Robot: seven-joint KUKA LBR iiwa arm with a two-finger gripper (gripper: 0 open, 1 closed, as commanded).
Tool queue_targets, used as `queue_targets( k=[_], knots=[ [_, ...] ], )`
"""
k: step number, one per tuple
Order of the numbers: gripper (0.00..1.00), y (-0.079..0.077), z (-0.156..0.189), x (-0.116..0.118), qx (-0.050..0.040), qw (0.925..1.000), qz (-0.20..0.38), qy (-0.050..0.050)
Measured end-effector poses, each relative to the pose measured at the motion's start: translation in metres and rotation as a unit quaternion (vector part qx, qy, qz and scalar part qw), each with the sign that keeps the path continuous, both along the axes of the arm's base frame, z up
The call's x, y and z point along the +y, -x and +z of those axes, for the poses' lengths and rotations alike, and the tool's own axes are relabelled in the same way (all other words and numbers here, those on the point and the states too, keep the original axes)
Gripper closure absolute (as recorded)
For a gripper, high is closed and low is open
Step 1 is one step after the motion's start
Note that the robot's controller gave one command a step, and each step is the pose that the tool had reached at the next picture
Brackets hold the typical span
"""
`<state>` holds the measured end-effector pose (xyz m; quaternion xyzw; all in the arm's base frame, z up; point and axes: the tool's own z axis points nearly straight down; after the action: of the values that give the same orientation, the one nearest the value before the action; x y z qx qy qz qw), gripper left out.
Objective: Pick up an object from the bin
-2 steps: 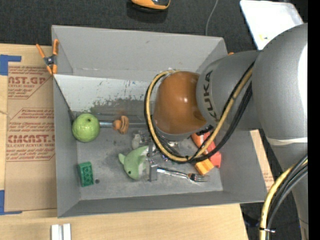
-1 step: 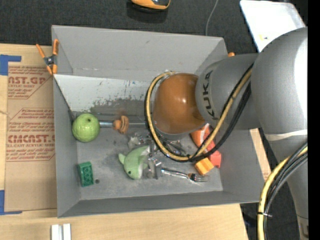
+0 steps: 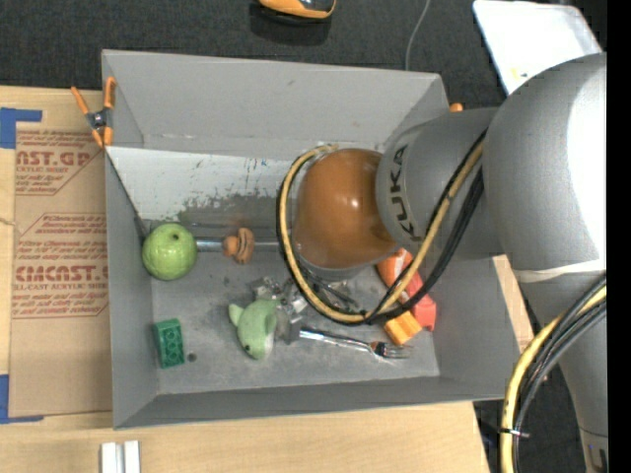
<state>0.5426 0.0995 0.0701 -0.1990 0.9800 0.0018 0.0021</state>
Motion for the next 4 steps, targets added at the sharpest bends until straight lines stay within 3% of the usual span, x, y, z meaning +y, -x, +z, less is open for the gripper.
queue_targets(
  k=[1, 2, 3, 4],
  knots=[
    [1.0, 0.0, 0.0, 0.0, 0.0, 1.0, 0.0, 0.0],
    [1.0, 0.004, 0.029, 0.0, 0.0059, 1.0, 0.001, 0.001],
    [1.0, 0.0, 0.072, 0.0, -0.0004, 1.0, 0.0, 0.001],
    [1.0, 0.001, 0.095, 0.001, 0.0008, 1.0, 0.001, 0.001]
  ],
)
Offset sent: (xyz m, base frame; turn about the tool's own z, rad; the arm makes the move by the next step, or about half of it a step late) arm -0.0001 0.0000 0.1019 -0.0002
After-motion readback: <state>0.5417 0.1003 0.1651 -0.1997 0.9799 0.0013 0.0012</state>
